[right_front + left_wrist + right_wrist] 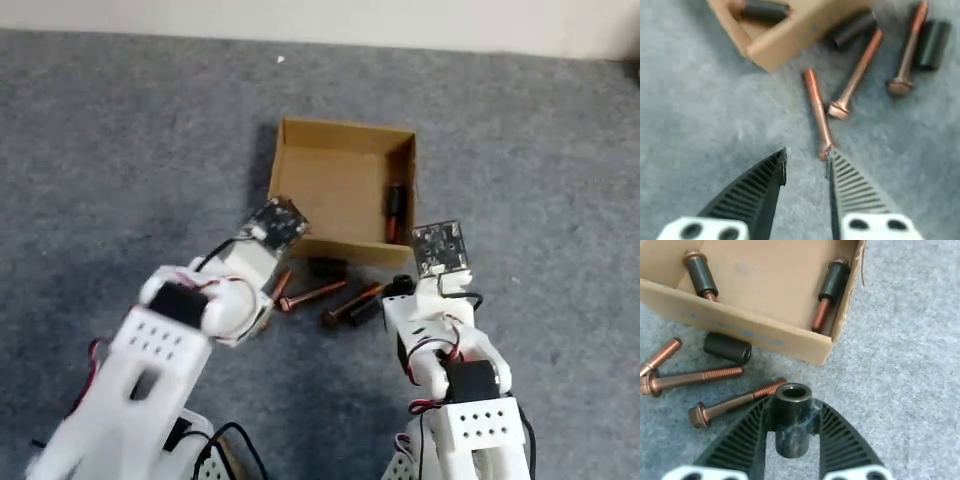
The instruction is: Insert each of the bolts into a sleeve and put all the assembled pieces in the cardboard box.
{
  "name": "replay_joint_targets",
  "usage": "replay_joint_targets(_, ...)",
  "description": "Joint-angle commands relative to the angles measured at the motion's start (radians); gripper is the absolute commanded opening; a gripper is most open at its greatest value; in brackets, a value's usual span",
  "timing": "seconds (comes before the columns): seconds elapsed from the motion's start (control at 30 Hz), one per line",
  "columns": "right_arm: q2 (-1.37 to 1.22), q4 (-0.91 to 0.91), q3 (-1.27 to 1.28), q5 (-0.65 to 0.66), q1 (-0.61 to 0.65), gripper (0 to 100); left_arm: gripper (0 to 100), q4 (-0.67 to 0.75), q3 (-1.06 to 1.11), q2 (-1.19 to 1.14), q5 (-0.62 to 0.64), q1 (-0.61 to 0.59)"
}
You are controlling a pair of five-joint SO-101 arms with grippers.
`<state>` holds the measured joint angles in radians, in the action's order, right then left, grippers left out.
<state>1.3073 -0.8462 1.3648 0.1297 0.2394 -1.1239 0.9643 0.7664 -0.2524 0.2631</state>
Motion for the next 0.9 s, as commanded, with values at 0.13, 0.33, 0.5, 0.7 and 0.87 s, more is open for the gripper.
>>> replay_joint_targets(0.13, 0.021, 0.056, -0.004, -0.008, -0.013, 0.5, 17, 0.121, -0.151, -0.375, -0.012, 0.022)
replay_joint_targets(0.33, 0.025, 0.056, 0.012, -0.003, -0.013, 0.5, 17, 0.209, -0.154, -0.487, -0.011, 0.022)
replay_joint_targets(0.5, 0.025, 0.058, 0.012, -0.003, -0.013, 0.5, 17, 0.269, -0.159, -0.585, -0.011, 0.022)
replay_joint_targets(0.7, 0.025, 0.058, 0.012, -0.003, -0.013, 0.5, 12, 0.275, -0.237, -0.685, -0.011, 0.022)
replay_joint_targets(0.87, 0.025, 0.058, 0.013, -0.003, -0.013, 0.5, 3, 0.249, -0.269, -0.734, -0.011, 0.053)
